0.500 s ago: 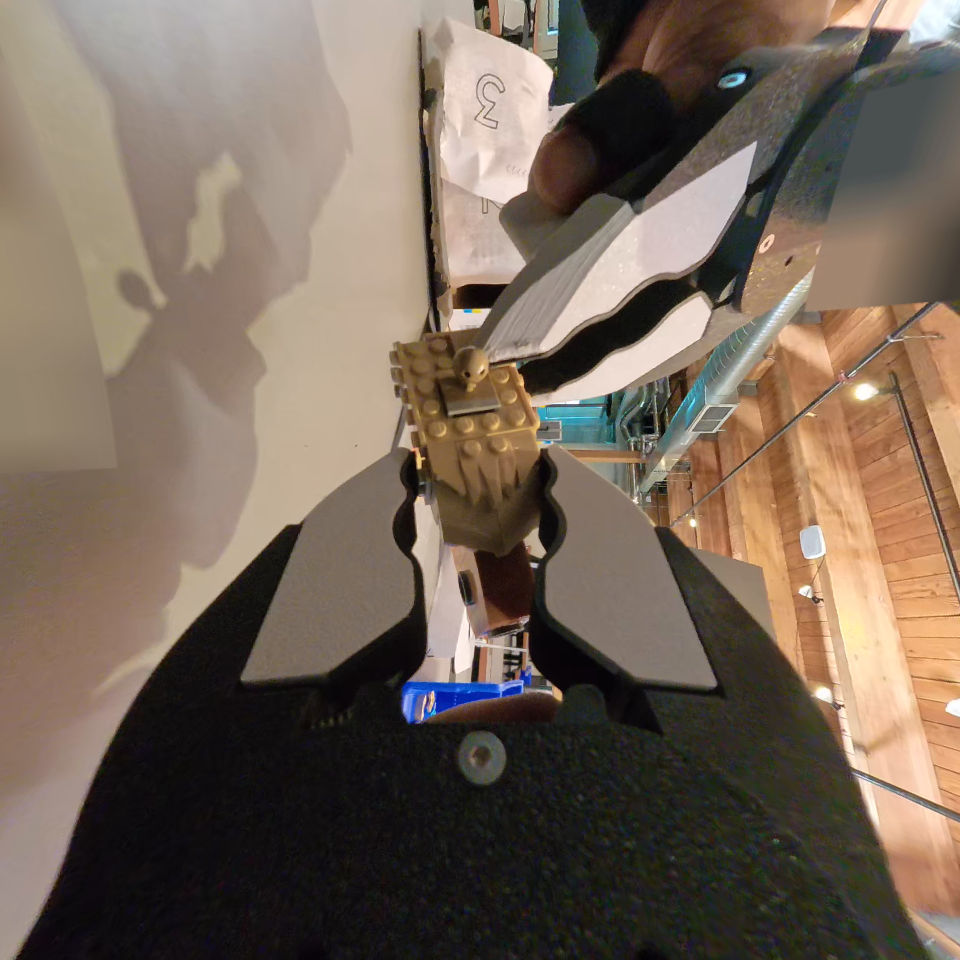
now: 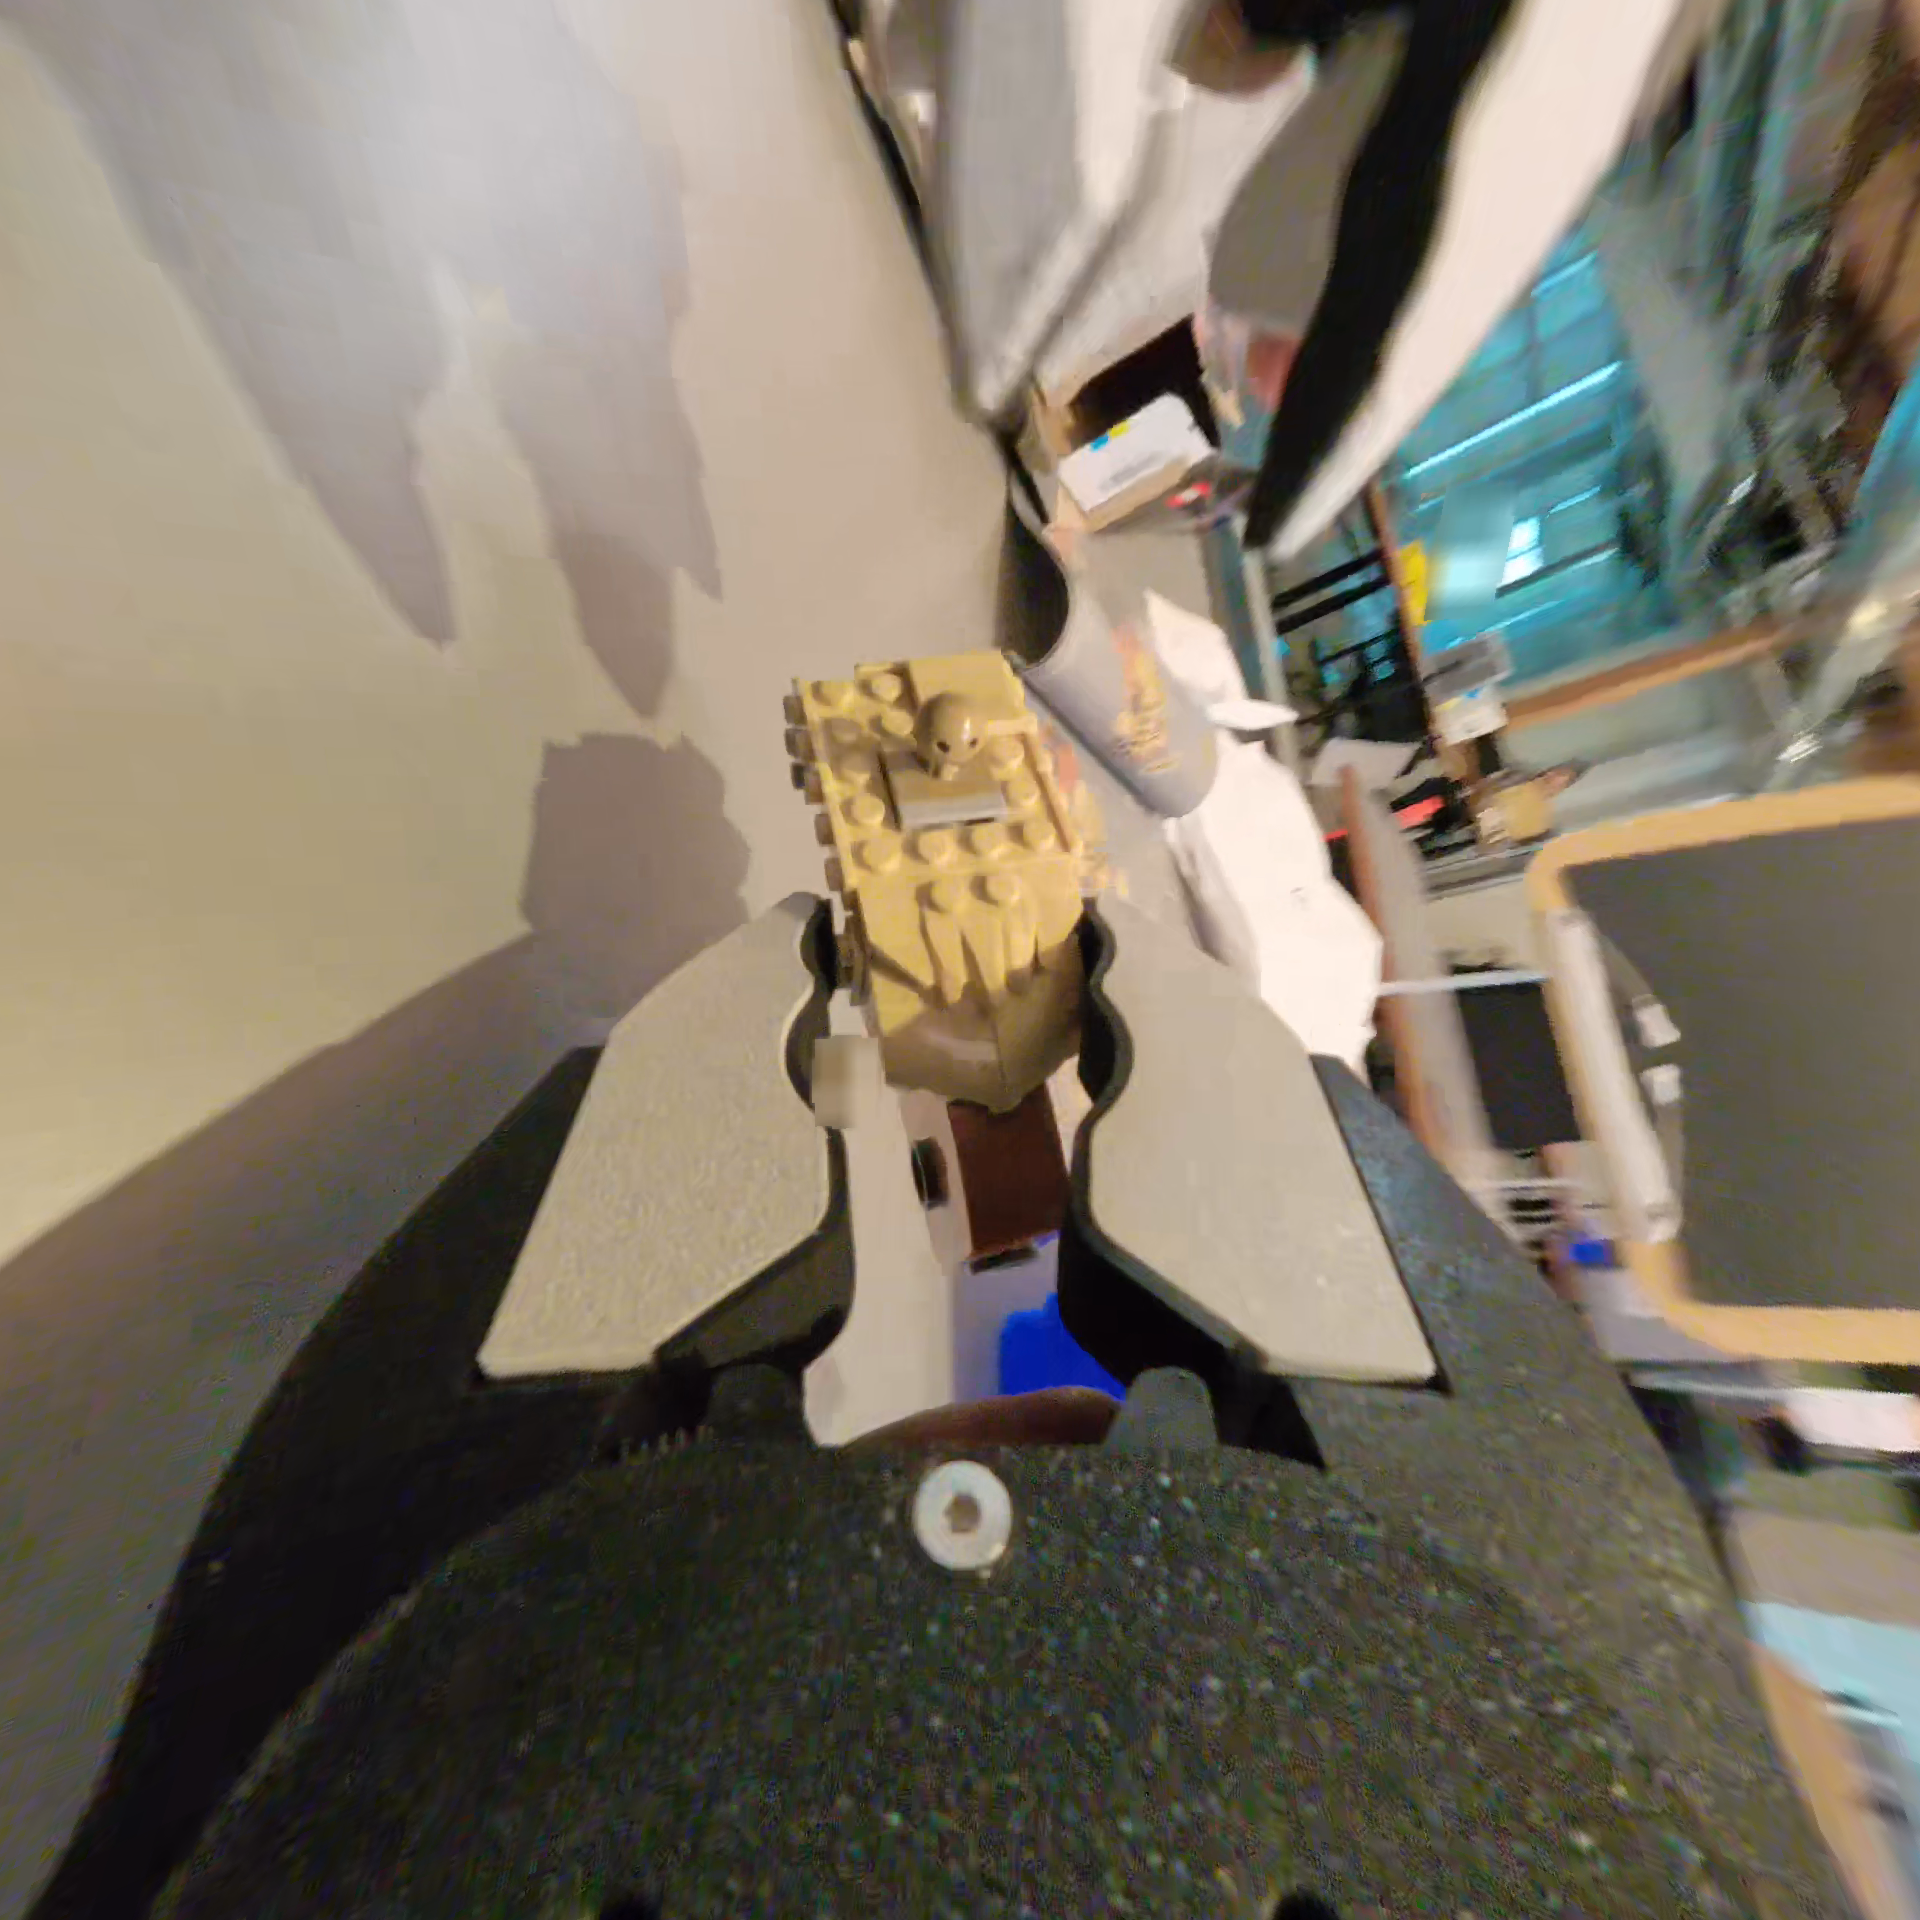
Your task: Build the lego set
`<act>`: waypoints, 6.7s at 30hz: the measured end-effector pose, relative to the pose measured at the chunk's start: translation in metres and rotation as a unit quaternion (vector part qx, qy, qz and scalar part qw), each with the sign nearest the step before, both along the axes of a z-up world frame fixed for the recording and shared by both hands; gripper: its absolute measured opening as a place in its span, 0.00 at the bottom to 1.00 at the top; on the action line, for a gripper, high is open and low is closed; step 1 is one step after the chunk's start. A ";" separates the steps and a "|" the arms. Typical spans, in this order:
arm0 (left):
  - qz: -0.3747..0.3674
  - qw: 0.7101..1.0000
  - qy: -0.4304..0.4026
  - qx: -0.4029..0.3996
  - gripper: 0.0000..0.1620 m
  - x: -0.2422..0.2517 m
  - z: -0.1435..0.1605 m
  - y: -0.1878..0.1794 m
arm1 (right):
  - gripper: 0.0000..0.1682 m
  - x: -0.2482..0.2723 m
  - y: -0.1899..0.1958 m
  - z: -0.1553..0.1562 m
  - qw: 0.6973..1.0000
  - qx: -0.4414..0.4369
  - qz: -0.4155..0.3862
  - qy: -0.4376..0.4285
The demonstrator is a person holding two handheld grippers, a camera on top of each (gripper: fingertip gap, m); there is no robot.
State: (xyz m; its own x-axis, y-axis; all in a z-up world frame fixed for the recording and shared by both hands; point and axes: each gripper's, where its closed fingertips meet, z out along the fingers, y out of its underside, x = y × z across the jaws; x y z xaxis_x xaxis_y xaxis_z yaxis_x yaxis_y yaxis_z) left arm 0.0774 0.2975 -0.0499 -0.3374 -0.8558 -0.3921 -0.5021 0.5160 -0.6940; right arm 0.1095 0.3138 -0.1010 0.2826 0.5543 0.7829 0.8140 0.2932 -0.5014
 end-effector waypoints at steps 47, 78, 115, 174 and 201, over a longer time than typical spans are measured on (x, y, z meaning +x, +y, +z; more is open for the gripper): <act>-0.141 0.906 -0.110 0.384 0.29 -0.011 -0.008 -0.025 | 0.26 -0.028 -0.039 0.040 0.936 -0.238 0.095 0.240; 0.040 0.961 -0.271 0.028 0.37 -0.007 0.011 -0.017 | 0.26 -0.010 -0.038 0.080 0.865 -0.188 0.113 0.451; 0.059 0.738 -0.486 -0.465 0.11 0.004 0.040 -0.019 | 0.27 -0.023 -0.032 0.085 0.836 -0.146 0.095 0.521; 0.049 0.911 -0.396 -0.105 0.13 -0.005 0.032 -0.013 | 0.00 -0.010 -0.044 0.105 0.931 -0.175 0.124 0.296; 0.003 0.971 -0.239 0.023 0.13 0.008 -0.003 -0.019 | 0.00 -0.023 -0.035 0.069 0.934 -0.244 0.128 0.226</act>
